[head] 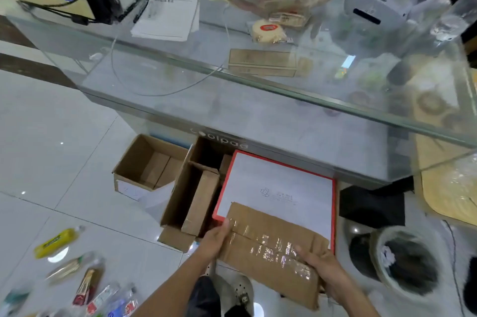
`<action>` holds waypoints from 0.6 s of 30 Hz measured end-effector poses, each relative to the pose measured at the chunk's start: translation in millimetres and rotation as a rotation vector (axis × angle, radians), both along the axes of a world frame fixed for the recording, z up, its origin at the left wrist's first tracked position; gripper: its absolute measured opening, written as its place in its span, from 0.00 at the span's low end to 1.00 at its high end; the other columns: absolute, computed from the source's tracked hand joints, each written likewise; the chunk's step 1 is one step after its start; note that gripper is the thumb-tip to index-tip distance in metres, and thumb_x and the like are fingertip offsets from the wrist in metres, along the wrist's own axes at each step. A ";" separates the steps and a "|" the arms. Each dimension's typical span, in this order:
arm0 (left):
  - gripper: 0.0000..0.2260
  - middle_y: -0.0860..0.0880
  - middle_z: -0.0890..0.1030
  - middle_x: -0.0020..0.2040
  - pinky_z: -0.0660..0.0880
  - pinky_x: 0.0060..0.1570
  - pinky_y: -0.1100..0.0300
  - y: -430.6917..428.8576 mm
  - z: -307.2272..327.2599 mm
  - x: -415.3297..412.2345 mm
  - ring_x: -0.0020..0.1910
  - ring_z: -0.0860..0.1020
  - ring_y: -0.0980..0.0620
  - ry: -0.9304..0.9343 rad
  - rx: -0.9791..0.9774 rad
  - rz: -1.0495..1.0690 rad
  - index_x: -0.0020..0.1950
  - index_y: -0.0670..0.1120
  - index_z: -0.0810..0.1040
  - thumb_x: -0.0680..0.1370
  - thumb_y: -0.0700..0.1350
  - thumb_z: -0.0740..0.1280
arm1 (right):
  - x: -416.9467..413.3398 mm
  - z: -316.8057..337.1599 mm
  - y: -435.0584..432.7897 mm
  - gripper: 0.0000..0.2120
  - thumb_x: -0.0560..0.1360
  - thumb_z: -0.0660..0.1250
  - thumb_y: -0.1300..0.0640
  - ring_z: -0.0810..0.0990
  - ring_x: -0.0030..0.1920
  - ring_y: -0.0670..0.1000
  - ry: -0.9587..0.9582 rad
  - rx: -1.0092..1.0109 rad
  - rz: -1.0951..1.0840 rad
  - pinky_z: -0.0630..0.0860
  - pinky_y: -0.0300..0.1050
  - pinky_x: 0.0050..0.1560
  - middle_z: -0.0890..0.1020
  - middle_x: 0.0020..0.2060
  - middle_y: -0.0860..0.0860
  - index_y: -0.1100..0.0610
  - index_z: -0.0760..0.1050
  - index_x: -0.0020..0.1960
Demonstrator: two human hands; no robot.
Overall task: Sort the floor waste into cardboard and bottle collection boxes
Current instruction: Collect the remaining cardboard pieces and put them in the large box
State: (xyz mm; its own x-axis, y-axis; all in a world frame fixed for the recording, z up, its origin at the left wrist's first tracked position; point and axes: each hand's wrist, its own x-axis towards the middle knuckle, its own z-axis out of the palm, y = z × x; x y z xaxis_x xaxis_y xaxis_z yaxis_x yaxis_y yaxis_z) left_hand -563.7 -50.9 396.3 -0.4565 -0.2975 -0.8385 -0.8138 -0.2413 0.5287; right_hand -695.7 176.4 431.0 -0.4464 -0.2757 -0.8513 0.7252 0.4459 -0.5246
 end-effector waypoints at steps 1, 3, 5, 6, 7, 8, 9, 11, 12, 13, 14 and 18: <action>0.21 0.48 0.80 0.54 0.75 0.50 0.62 5.9 -3.8 6.7 0.55 0.78 0.50 -0.015 0.027 -0.040 0.60 0.46 0.75 0.78 0.61 0.61 | 3.3 -3.9 6.0 0.28 0.62 0.80 0.55 0.86 0.42 0.52 -0.019 0.014 0.023 0.80 0.43 0.43 0.87 0.44 0.55 0.64 0.78 0.59; 0.19 0.49 0.80 0.55 0.77 0.47 0.65 15.7 -15.4 21.1 0.53 0.79 0.52 -0.042 0.075 -0.084 0.62 0.46 0.74 0.76 0.55 0.68 | 10.2 -15.4 18.5 0.45 0.47 0.84 0.45 0.86 0.46 0.52 -0.055 0.053 0.061 0.80 0.43 0.46 0.87 0.46 0.54 0.62 0.77 0.59; 0.13 0.51 0.81 0.52 0.76 0.40 0.68 22.9 -25.1 31.4 0.47 0.79 0.55 -0.039 0.068 -0.089 0.58 0.48 0.75 0.77 0.50 0.69 | 16.5 -28.0 28.3 0.47 0.39 0.83 0.40 0.86 0.46 0.50 -0.044 0.072 0.074 0.80 0.37 0.43 0.87 0.44 0.52 0.60 0.80 0.54; 0.10 0.49 0.81 0.52 0.76 0.39 0.68 25.2 -30.7 33.0 0.46 0.79 0.55 -0.037 0.040 -0.085 0.57 0.48 0.75 0.77 0.49 0.68 | 17.7 -31.2 30.5 0.42 0.42 0.83 0.41 0.85 0.44 0.49 -0.036 0.091 0.079 0.79 0.35 0.39 0.87 0.42 0.50 0.59 0.81 0.52; 0.10 0.47 0.82 0.53 0.77 0.40 0.66 25.6 -37.2 33.0 0.47 0.79 0.54 -0.030 0.000 -0.079 0.56 0.46 0.77 0.77 0.47 0.69 | 16.9 -33.3 30.9 0.35 0.49 0.83 0.46 0.85 0.43 0.47 -0.020 0.113 0.071 0.78 0.33 0.36 0.87 0.40 0.49 0.60 0.81 0.52; 0.10 0.46 0.83 0.52 0.78 0.44 0.63 25.6 -43.1 31.0 0.48 0.80 0.52 -0.019 -0.028 -0.079 0.55 0.44 0.79 0.77 0.46 0.69 | 14.7 -38.0 31.3 0.27 0.58 0.81 0.52 0.84 0.41 0.47 -0.003 0.122 0.049 0.77 0.32 0.34 0.86 0.38 0.49 0.61 0.81 0.53; 0.09 0.46 0.83 0.51 0.79 0.46 0.61 24.6 -46.6 27.1 0.49 0.81 0.50 0.000 -0.043 -0.082 0.54 0.43 0.80 0.76 0.46 0.70 | 10.6 -42.3 30.9 0.19 0.65 0.78 0.58 0.84 0.40 0.46 0.015 0.128 0.027 0.77 0.32 0.32 0.85 0.38 0.49 0.63 0.81 0.54; 0.07 0.47 0.83 0.46 0.79 0.45 0.61 21.4 -42.9 14.9 0.46 0.80 0.50 0.051 -0.042 -0.076 0.51 0.42 0.81 0.77 0.44 0.70 | -1.0 -47.1 27.1 0.11 0.71 0.73 0.64 0.83 0.36 0.45 0.042 0.116 0.003 0.76 0.32 0.29 0.84 0.38 0.50 0.62 0.80 0.52; 0.06 0.48 0.82 0.45 0.78 0.42 0.61 18.6 -42.0 9.6 0.45 0.80 0.51 0.073 -0.051 -0.068 0.50 0.41 0.81 0.77 0.43 0.69 | -7.0 -49.8 24.8 0.08 0.72 0.72 0.65 0.83 0.35 0.45 0.051 0.105 0.002 0.76 0.31 0.28 0.83 0.39 0.51 0.60 0.79 0.51; 0.05 0.48 0.82 0.43 0.78 0.40 0.62 16.2 -42.4 5.5 0.44 0.80 0.50 0.090 -0.071 -0.060 0.49 0.41 0.80 0.77 0.42 0.69 | -12.8 -51.6 20.4 0.07 0.72 0.72 0.64 0.82 0.36 0.45 0.066 0.098 0.009 0.76 0.30 0.28 0.83 0.40 0.50 0.58 0.78 0.49; 0.04 0.49 0.82 0.42 0.77 0.38 0.62 13.1 -42.7 2.5 0.44 0.80 0.49 0.093 -0.106 -0.056 0.48 0.41 0.80 0.77 0.42 0.69 | -18.0 -55.2 16.1 0.07 0.72 0.72 0.63 0.81 0.38 0.45 0.085 0.087 0.025 0.75 0.29 0.28 0.82 0.40 0.50 0.56 0.77 0.48; 0.03 0.56 0.82 0.36 0.78 0.39 0.59 3.8 -49.7 -4.4 0.43 0.81 0.49 0.097 -0.182 -0.082 0.42 0.50 0.81 0.76 0.47 0.71 | -27.7 -75.5 9.5 0.05 0.72 0.72 0.60 0.79 0.39 0.44 0.131 0.084 0.074 0.74 0.27 0.28 0.81 0.39 0.48 0.55 0.78 0.47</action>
